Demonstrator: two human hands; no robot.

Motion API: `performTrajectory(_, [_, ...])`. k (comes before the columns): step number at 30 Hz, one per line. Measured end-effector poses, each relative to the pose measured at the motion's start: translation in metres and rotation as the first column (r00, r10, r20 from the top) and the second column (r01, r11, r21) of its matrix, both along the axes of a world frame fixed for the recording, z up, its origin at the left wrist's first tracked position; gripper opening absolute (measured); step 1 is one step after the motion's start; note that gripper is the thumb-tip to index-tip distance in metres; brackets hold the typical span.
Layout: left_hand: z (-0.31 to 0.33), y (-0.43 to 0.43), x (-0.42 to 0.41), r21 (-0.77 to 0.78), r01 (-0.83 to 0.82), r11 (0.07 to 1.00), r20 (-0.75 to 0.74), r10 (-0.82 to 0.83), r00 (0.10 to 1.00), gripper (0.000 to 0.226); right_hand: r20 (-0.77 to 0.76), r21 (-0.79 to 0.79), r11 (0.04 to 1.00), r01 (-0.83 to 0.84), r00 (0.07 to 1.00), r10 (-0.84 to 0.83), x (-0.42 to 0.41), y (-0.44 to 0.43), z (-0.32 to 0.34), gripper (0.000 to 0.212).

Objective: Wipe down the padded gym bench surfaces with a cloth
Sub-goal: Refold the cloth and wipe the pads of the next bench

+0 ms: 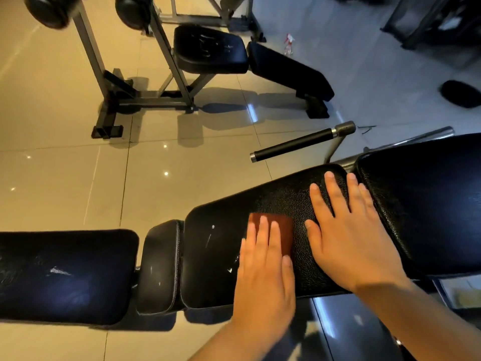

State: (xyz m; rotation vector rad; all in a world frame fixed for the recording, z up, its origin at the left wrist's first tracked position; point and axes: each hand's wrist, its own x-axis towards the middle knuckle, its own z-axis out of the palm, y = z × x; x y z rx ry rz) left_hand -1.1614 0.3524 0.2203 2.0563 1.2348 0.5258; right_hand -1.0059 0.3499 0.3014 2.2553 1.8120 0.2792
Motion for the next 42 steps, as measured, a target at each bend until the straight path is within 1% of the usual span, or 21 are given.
performTrajectory(2, [0.006, 0.035, 0.012, 0.044, -0.009, 0.999, 0.022, 0.008, 1.0, 0.064, 0.0, 0.011, 1.0, -0.01, 1.0, 0.01, 0.0, 0.001, 0.001, 0.066])
performTrajectory(5, [0.008, 0.07, 0.026, 0.078, 0.006, 0.997, 0.004, -0.006, 1.0, 0.058, 0.021, 0.013, 1.0, -0.014, 1.0, 0.014, 0.001, 0.001, -0.001, 0.067])
performTrajectory(7, [0.005, 0.064, 0.02, 0.107, 0.063, 0.992, 0.023, -0.066, 0.998, 0.057, 0.048, -0.002, 1.0, -0.009, 0.999, 0.009, 0.002, 0.0, -0.004, 0.068])
performTrajectory(10, [-0.006, 0.033, -0.014, 0.174, 0.215, 0.961, 0.077, -0.231, 0.97, 0.057, 0.08, 0.009, 1.0, 0.005, 0.997, -0.006, 0.002, -0.002, -0.005, 0.069])
performTrajectory(12, [-0.017, 0.022, -0.038, 0.222, 0.289, 0.931, 0.059, -0.309, 0.949, 0.058, 0.096, 0.022, 1.0, -0.003, 0.995, 0.001, 0.0, -0.002, -0.006, 0.072])
performTrajectory(14, [-0.024, 0.029, -0.043, 0.264, 0.309, 0.914, 0.027, -0.327, 0.945, 0.057, 0.096, 0.023, 1.0, -0.002, 0.995, 0.0, 0.0, -0.002, -0.006, 0.067])
performTrajectory(17, [-0.022, 0.054, -0.019, 0.265, 0.246, 0.932, 0.049, -0.268, 0.962, 0.057, 0.073, -0.001, 1.0, 0.022, 0.997, -0.022, -0.005, -0.002, -0.001, 0.064])
performTrajectory(20, [-0.02, 0.052, -0.007, 0.276, 0.179, 0.944, 0.063, -0.204, 0.977, 0.056, 0.061, 0.017, 1.0, 0.017, 0.998, -0.018, -0.01, -0.006, 0.0, 0.063])
performTrajectory(23, [-0.026, 0.024, -0.033, 0.288, 0.231, 0.93, 0.067, -0.26, 0.963, 0.056, 0.073, 0.009, 1.0, -0.002, 0.997, 0.001, -0.012, -0.012, -0.002, 0.063])
performTrajectory(26, [-0.031, 0.036, -0.045, 0.267, 0.252, 0.93, -0.002, -0.261, 0.965, 0.056, 0.052, 0.003, 1.0, -0.007, 0.999, 0.007, -0.01, -0.013, -0.002, 0.073])
performTrajectory(27, [-0.031, 0.051, -0.04, 0.242, 0.228, 0.943, -0.011, -0.232, 0.973, 0.056, 0.045, 0.008, 1.0, -0.013, 0.999, 0.013, -0.009, -0.011, -0.003, 0.071])
performTrajectory(29, [-0.027, 0.075, -0.023, 0.174, 0.122, 0.977, 0.016, -0.127, 0.992, 0.057, 0.044, 0.022, 0.999, -0.023, 0.999, 0.022, -0.008, -0.008, -0.005, 0.062])
performTrajectory(30, [-0.024, 0.078, -0.016, 0.17, 0.086, 0.982, 0.026, -0.091, 0.995, 0.057, 0.046, 0.023, 1.0, -0.021, 0.999, 0.02, -0.008, -0.008, -0.006, 0.06])
performTrajectory(31, [-0.023, 0.073, -0.011, 0.201, 0.082, 0.976, 0.03, -0.09, 0.995, 0.057, 0.052, 0.023, 1.0, -0.017, 0.999, 0.016, -0.008, -0.008, -0.006, 0.06])
performTrajectory(34, [-0.023, 0.034, -0.021, 0.321, 0.231, 0.918, 0.071, -0.267, 0.961, 0.054, 0.064, -0.002, 1.0, -0.007, 0.998, 0.007, -0.01, -0.009, -0.004, 0.06])
performTrajectory(35, [-0.023, 0.027, -0.029, 0.336, 0.265, 0.904, 0.074, -0.306, 0.949, 0.054, 0.065, -0.007, 1.0, -0.006, 0.998, 0.006, -0.01, -0.009, -0.004, 0.06])
performTrajectory(36, [-0.025, 0.029, -0.033, 0.337, 0.274, 0.901, 0.059, -0.311, 0.949, 0.054, 0.066, -0.013, 1.0, -0.004, 0.998, 0.005, -0.01, -0.009, -0.004, 0.06])
performTrajectory(37, [-0.028, 0.04, -0.032, 0.335, 0.255, 0.907, 0.033, -0.282, 0.959, 0.055, 0.068, -0.018, 1.0, -0.003, 0.998, 0.005, -0.01, -0.008, -0.005, 0.06])
performTrajectory(39, [-0.026, 0.067, -0.02, 0.288, 0.166, 0.943, -0.001, -0.173, 0.985, 0.056, 0.07, -0.02, 1.0, -0.001, 0.998, 0.003, -0.01, -0.006, -0.005, 0.061])
performTrajectory(41, [-0.021, 0.084, -0.003, 0.233, 0.073, 0.97, 0.018, -0.08, 0.997, 0.057, 0.075, -0.008, 1.0, 0.003, 0.997, -0.002, -0.01, -0.004, -0.006, 0.061])
performTrajectory(42, [-0.019, 0.085, 0.003, 0.241, 0.064, 0.968, 0.024, -0.072, 0.997, 0.057, 0.078, -0.002, 1.0, 0.008, 0.997, -0.007, -0.01, -0.004, -0.007, 0.061])
